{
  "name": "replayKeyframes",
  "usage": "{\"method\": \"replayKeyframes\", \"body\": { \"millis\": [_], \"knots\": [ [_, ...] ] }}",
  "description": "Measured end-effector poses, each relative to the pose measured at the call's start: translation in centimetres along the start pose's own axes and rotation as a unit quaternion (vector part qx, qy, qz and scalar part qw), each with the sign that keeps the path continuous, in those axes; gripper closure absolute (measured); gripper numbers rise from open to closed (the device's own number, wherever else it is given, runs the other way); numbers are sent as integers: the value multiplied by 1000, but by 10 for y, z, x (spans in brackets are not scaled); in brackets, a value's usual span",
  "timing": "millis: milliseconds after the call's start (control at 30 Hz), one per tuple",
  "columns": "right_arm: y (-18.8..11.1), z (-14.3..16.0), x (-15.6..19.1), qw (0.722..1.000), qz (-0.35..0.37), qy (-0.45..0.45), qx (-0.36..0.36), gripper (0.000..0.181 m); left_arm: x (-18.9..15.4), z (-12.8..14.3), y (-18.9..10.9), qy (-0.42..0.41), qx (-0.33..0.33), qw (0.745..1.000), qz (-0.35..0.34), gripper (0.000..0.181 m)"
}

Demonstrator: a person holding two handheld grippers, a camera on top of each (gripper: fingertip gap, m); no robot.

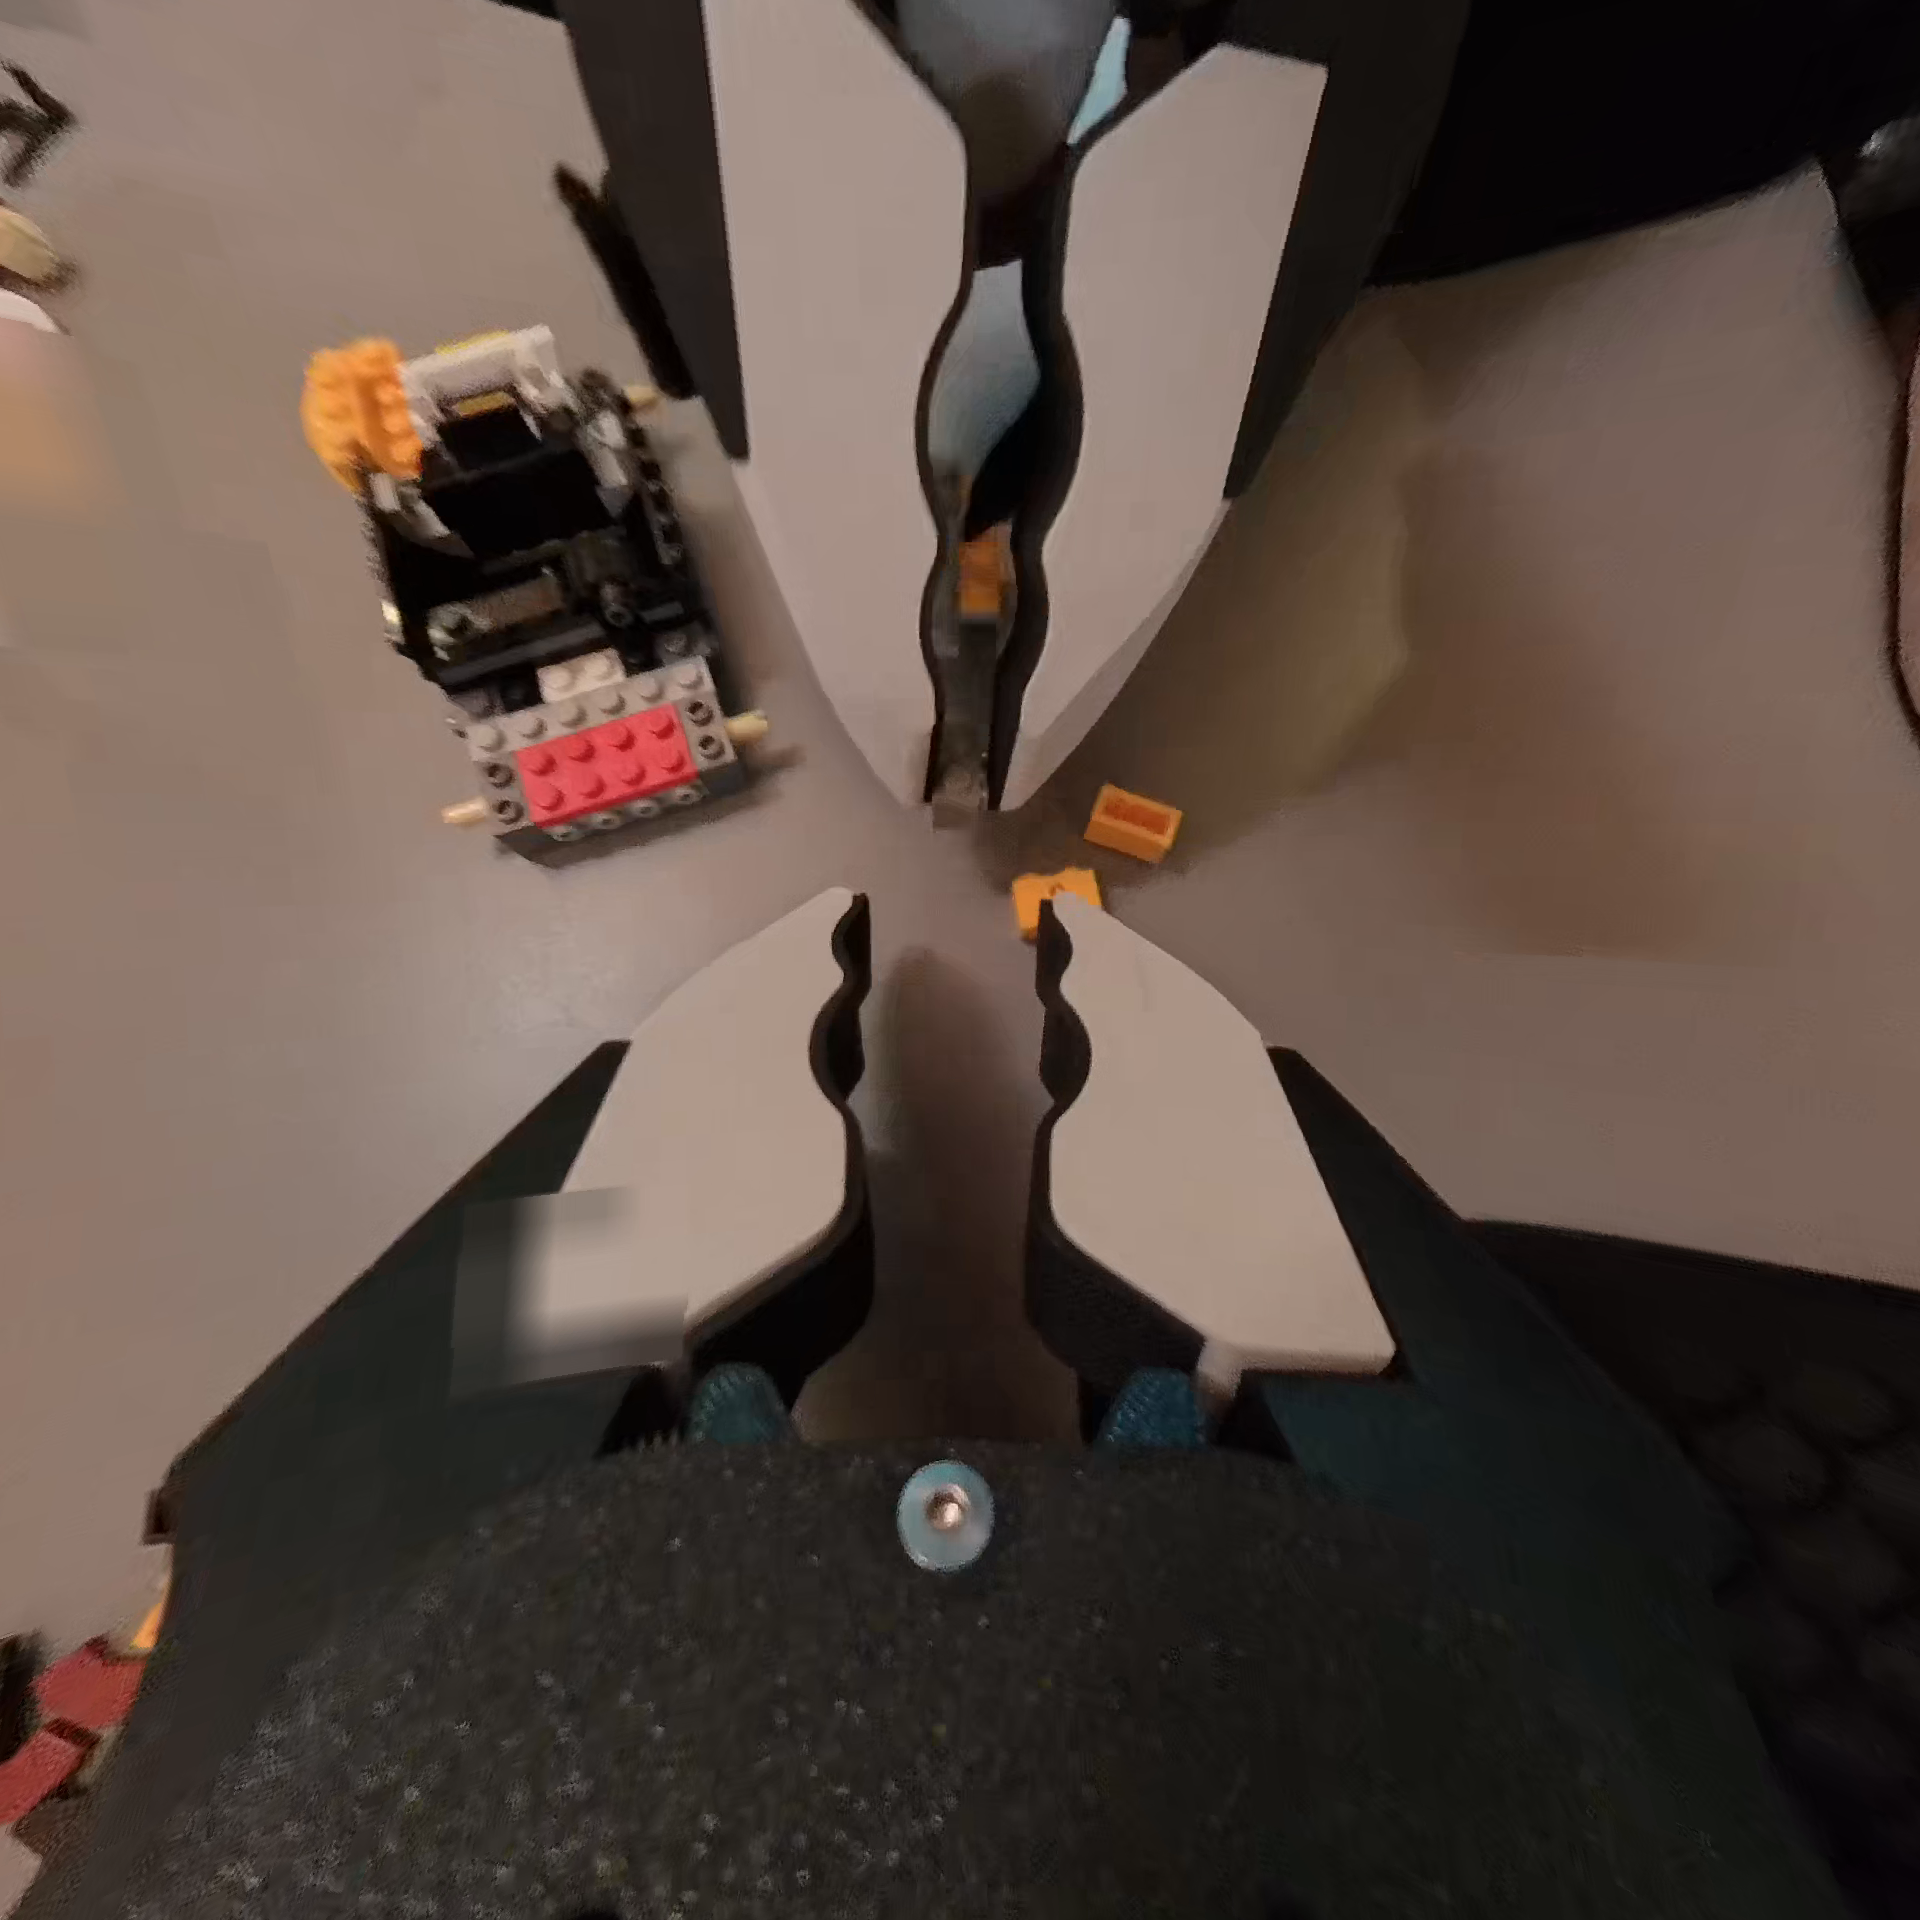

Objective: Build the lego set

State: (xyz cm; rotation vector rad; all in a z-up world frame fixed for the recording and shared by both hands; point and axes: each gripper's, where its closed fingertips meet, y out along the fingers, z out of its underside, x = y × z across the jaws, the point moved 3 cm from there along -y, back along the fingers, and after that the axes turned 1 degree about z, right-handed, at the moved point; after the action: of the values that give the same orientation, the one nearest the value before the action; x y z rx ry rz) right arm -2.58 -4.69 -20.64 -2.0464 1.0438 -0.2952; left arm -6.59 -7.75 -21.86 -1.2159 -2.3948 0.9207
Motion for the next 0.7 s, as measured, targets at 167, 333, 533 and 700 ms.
{"method": "replayKeyframes", "body": {
  "millis": [167, 333, 533, 700],
  "knots": [
    [-38, 6, -11, 998, 54, 29, -34, 171, 7, -15, -1, -10, -53, 998, -26, 148],
    [-67, 42, -4, 992, 89, 84, -35, 172, 9, -19, 11, -8, -53, 998, -43, 145],
    [-66, 68, 24, 990, 80, 117, -18, 172, 3, -25, 34, 14, -4, 999, -28, 139],
    [-55, 66, 32, 991, 74, 109, -6, 172, 1, -27, 47, 26, 26, 999, -22, 136]
  ]
}}
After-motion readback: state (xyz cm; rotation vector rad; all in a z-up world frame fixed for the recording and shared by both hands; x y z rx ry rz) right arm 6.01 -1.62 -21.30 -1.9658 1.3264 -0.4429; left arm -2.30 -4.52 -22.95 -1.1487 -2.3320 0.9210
